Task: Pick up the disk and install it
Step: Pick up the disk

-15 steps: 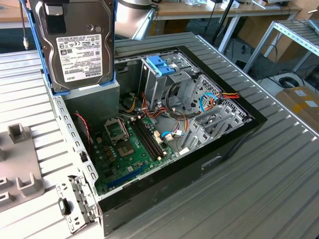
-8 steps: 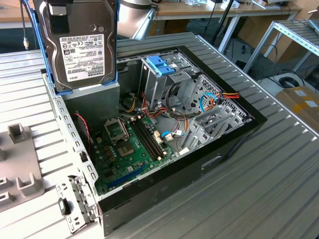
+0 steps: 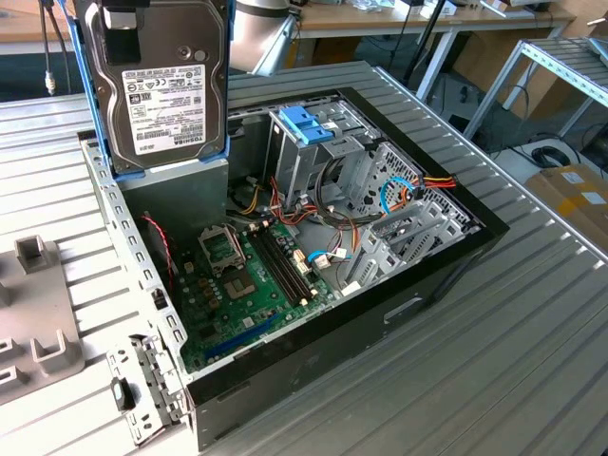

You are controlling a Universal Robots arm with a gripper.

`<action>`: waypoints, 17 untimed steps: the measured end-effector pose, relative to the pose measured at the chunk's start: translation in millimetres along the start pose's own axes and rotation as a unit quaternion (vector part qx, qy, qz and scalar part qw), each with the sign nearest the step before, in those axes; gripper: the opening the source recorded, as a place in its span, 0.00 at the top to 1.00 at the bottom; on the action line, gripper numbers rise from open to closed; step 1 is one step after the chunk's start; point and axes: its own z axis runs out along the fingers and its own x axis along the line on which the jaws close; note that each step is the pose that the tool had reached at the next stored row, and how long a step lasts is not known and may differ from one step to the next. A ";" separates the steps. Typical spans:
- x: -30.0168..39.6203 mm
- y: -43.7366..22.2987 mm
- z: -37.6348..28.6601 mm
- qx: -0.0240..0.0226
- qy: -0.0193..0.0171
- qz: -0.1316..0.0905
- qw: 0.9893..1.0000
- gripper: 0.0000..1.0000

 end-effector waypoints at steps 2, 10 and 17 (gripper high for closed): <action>0.0 -0.8 0.0 0.000 0.000 0.000 1.000 0.63; -0.1 -4.5 0.1 0.000 0.000 0.000 1.000 0.63; -0.3 -12.5 0.3 0.000 0.000 0.000 1.000 0.63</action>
